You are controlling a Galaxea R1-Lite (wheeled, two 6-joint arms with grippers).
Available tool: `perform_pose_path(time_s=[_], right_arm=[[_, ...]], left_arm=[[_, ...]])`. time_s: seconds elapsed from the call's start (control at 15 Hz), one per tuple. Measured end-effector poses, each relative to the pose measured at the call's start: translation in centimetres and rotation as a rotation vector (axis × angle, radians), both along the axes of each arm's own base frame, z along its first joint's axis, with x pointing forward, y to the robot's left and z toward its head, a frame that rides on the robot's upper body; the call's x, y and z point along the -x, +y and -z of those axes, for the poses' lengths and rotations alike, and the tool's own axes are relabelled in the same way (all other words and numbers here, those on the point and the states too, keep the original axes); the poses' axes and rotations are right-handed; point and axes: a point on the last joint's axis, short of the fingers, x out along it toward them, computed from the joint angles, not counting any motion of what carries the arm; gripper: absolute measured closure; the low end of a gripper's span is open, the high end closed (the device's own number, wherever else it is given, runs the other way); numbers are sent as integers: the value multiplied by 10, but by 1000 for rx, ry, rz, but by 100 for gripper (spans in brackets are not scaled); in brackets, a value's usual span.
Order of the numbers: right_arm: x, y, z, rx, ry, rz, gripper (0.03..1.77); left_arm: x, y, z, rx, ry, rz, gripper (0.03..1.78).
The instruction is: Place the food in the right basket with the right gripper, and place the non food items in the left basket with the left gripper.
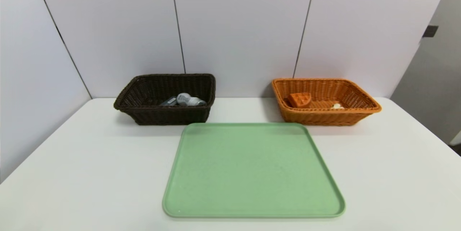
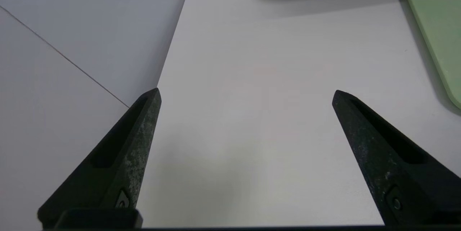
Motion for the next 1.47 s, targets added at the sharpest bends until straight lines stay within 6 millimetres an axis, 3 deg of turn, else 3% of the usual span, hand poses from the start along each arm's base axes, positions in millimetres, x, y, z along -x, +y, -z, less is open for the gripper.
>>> perform_pose_path(time_s=[0.4,0.93,1.47], right_arm=[[27,-1,30,63,-82,22,10],[34,1,51,161,-326,9,10],[37,1,66,217,-374,0,10]], left_arm=[[7,0,6,2,-26,-2,12],[26,-6,33,46,-103,52,12],[34,-7,28,100,-171,47,12]])
